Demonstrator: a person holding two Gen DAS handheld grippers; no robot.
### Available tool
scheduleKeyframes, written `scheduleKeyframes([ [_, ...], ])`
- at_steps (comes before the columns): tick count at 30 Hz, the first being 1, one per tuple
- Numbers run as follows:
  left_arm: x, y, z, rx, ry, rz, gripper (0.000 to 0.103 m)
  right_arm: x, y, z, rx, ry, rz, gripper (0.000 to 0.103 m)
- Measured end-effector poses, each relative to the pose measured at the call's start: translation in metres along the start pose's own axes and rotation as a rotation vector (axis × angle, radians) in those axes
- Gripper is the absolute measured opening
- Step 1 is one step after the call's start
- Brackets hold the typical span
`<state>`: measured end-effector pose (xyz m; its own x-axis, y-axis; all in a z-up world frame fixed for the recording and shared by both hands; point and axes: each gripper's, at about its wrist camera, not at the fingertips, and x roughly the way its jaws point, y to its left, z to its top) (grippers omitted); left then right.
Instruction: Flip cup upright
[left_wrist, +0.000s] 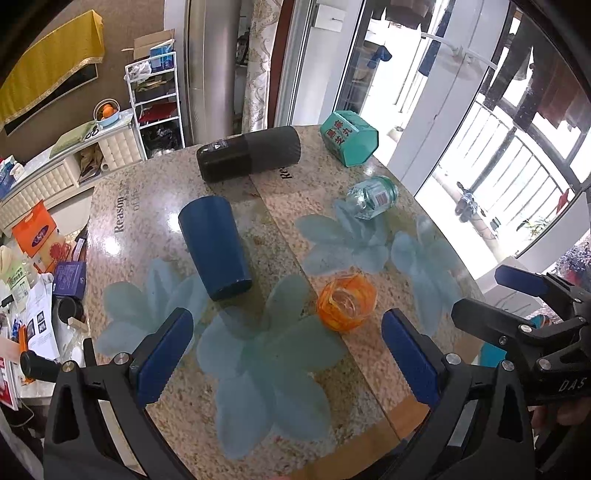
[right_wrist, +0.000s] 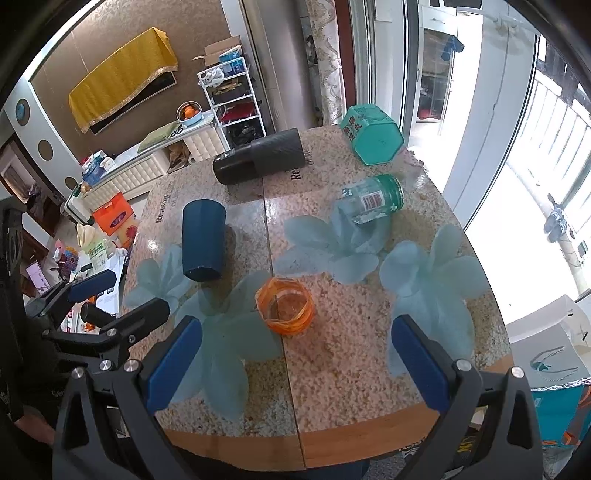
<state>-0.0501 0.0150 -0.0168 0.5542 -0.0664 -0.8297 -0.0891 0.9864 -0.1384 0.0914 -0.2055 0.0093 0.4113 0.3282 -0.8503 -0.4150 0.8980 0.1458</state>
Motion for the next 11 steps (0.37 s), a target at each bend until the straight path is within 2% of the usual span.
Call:
scheduleKeyframes([
  [11, 0.0048, 0.0015, -0.0022, -0.007, 0.014, -0.014, 0.103, 0.002, -0.0005, -0.0007, 0.006, 0.009, 0.001, 0.103],
])
